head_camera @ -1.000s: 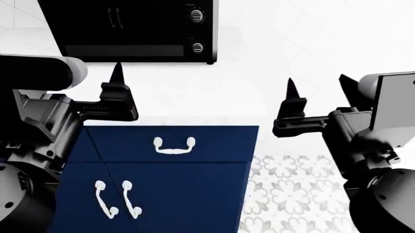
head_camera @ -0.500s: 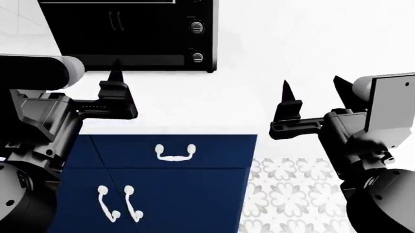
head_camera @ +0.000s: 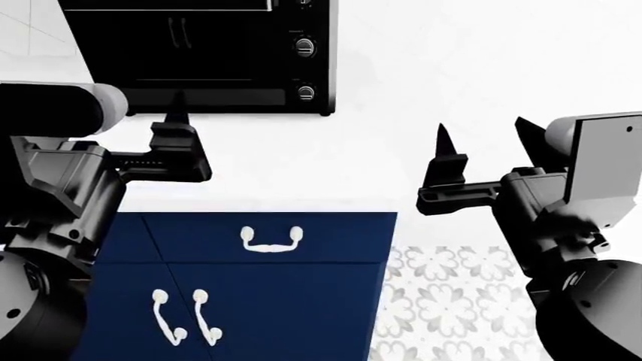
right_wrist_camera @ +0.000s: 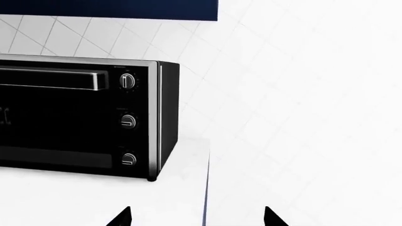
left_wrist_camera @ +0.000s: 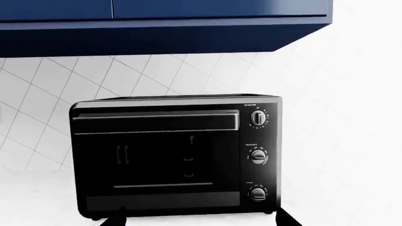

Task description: Turn on the toaster oven by setting the timer.

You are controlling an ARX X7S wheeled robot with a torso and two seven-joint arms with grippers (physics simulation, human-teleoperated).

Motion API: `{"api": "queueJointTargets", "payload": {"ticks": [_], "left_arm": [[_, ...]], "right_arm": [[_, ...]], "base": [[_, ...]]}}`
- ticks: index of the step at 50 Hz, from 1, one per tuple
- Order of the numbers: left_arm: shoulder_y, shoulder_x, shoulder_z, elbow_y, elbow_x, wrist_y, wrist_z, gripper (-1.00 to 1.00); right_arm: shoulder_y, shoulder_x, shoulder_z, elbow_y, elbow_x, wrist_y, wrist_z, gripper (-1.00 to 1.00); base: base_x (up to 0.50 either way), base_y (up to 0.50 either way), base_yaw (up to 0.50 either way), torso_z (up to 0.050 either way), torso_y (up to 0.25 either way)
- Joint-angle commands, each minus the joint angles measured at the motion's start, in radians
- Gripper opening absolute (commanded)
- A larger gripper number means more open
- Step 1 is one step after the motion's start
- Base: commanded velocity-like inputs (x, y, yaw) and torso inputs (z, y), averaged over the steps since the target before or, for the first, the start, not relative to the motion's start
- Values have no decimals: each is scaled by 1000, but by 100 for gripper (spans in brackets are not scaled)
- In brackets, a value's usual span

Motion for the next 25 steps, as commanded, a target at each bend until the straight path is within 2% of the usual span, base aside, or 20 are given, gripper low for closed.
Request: {"api": "queueJointTargets", "payload": {"ticks": [1, 4, 18, 25], "left_arm": [[-1, -12, -1, 8, -23, 6, -17, 100], [-1, -12, 6, 4, -12, 11, -12, 100], [2, -24, 13, 9, -19, 23, -15, 100], [3, -28, 16, 8, -22, 29, -18, 100]], "right_arm": [[1, 4, 1, 8, 15, -9, 2, 100], [-2, 3, 9, 7, 28, -13, 2, 100], [-6, 7, 11, 10, 49, -17, 16, 100], [-7, 10, 8, 10, 55, -20, 23, 100]], "base": [[0, 0, 0, 0, 0], [111, 46, 0, 0, 0], [478, 312, 0, 0, 0], [500, 47, 0, 0, 0]]}}
